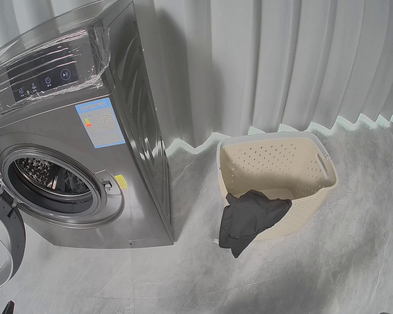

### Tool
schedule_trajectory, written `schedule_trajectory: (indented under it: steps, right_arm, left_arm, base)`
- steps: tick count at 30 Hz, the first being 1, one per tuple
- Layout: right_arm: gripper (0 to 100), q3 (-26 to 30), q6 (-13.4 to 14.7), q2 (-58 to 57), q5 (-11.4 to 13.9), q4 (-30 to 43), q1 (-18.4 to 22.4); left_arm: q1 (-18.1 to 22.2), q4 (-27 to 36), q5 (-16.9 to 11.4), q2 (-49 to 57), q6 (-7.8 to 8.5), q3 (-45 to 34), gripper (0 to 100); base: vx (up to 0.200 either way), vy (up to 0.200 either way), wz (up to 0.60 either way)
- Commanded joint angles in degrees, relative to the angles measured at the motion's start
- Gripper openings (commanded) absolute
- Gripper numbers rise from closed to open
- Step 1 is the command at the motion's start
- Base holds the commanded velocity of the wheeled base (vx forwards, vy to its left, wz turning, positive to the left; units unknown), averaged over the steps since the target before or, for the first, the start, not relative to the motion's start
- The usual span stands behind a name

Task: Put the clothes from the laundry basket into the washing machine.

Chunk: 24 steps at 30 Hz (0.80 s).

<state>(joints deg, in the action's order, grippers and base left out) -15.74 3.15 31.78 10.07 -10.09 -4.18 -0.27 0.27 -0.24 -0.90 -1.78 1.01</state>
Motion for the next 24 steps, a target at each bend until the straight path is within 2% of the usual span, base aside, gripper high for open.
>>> schedule_trajectory:
  steps: [1, 2, 3, 4, 5, 14, 17, 24]
  right_arm:
    - [100, -9.13, 8.54, 45.30, -9.89, -16.10, -20.96]
    - [100, -10.80, 11.27, 47.67, -11.30, -16.10, -23.24]
    - [100, -11.60, 12.24, 48.64, -11.74, -16.01, -24.03]
    - [100, -14.58, 15.14, 52.42, -12.88, -15.75, -25.79]
    - [100, -16.25, 16.10, 54.62, -13.15, -15.66, -26.32]
    - [100, -23.20, 16.45, 69.38, -12.79, -15.66, -26.40]
    - [100, -24.96, 16.72, 73.51, -12.71, -16.10, -26.32]
    - [100, -28.38, 17.60, 82.92, -12.79, -17.06, -25.88]
  left_arm:
    - [0.00, 0.00, -0.20, 0.90, -0.07, -0.92, 100]
    - [0.00, 0.00, -0.20, 0.90, -0.07, -0.92, 100]
    - [0.00, 0.00, -0.20, 0.90, 0.02, -0.92, 100]
    - [0.00, 0.00, -0.20, 0.90, 0.11, -0.92, 100]
    - [0.00, 0.00, -0.20, 0.90, 0.11, -0.92, 100]
    - [0.00, -0.09, -0.20, 0.90, 0.02, -0.92, 100]
    - [0.00, 0.00, -0.20, 0.90, 0.02, -0.92, 100]
    - [0.00, 0.00, -0.11, 0.90, -0.24, -0.92, 100]
  base:
    - [0.000, 0.000, 0.00]
    - [0.000, 0.000, 0.00]
    - [0.000, 0.000, 0.00]
    - [0.000, 0.000, 0.00]
    - [0.000, 0.000, 0.00]
    - [0.000, 0.000, 0.00]
    - [0.200, 0.000, 0.00]
    - [0.000, 0.000, 0.00]
